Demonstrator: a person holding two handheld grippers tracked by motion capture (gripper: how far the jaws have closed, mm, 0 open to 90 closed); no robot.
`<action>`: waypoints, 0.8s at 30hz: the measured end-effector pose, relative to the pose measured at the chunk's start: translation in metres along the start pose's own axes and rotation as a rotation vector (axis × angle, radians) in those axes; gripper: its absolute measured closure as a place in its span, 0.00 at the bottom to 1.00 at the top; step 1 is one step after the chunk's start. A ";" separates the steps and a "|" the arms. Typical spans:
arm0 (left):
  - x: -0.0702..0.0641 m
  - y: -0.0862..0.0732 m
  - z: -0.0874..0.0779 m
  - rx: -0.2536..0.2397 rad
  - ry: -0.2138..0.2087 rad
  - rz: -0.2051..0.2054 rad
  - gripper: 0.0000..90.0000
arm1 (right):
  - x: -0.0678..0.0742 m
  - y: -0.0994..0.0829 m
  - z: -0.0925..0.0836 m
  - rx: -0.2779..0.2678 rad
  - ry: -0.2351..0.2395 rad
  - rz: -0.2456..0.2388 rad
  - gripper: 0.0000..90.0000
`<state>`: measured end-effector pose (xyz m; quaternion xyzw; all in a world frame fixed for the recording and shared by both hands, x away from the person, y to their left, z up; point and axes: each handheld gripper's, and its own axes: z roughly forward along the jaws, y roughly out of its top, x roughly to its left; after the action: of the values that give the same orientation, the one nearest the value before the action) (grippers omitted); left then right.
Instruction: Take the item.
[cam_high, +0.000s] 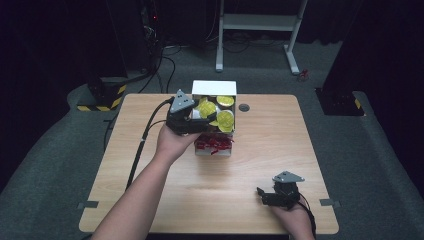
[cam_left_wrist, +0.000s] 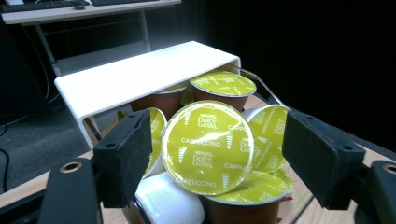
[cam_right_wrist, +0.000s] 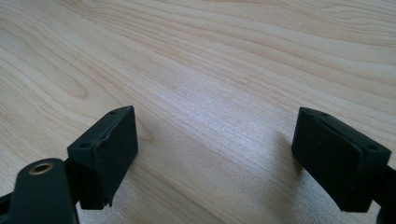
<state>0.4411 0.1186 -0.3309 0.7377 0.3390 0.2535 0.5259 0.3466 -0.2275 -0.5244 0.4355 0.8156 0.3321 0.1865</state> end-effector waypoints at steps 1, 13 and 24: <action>0.000 0.000 0.001 0.007 0.002 0.006 0.27 | 0.000 0.000 0.000 0.001 0.000 0.002 0.16; 0.001 -0.004 0.013 0.053 0.017 0.014 0.28 | 0.000 0.000 0.000 -0.002 -0.001 -0.003 0.16; 0.001 -0.006 0.016 0.060 0.027 0.017 0.31 | 0.000 0.000 0.000 -0.001 0.000 -0.001 0.16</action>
<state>0.4516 0.1110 -0.3414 0.7526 0.3468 0.2576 0.4969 0.3467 -0.2276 -0.5244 0.4348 0.8159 0.3322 0.1868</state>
